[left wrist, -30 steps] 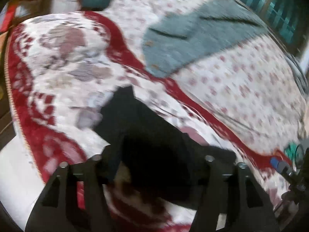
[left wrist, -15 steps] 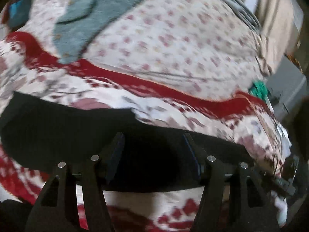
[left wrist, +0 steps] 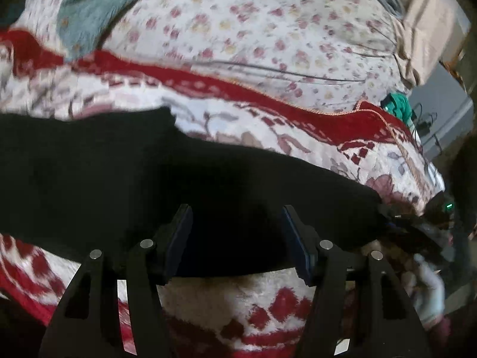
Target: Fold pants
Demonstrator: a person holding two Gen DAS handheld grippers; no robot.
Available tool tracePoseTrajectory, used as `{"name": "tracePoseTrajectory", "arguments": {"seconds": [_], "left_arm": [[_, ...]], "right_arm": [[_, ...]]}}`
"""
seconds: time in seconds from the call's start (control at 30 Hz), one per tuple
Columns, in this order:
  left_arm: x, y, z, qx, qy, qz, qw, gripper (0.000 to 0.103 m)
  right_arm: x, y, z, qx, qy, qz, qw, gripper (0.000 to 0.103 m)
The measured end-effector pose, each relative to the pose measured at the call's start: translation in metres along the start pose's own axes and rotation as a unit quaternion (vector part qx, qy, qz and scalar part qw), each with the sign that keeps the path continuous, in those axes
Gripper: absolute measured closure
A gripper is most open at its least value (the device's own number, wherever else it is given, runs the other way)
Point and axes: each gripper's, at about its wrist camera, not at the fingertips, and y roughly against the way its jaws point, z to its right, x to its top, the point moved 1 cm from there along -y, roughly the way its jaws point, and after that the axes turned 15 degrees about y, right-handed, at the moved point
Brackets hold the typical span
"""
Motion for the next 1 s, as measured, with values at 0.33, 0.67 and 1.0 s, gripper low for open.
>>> {"name": "tracePoseTrajectory", "arguments": {"seconds": [0.33,0.67,1.0], "left_arm": [[0.01,0.006,-0.007,-0.014,0.04,0.001,0.9991,0.043],[0.002,0.003,-0.003,-0.003,0.022,0.0,0.9998,0.043],[0.002,0.003,-0.001,-0.014,0.015,0.006,0.9998,0.043]], "right_arm": [[0.015,0.019,-0.027,-0.035,0.107,0.027,0.993,0.098],[0.005,0.0,-0.004,-0.142,0.112,-0.062,0.982,0.089],[-0.021,0.056,-0.018,-0.097,0.058,-0.035,0.993,0.06]]}}
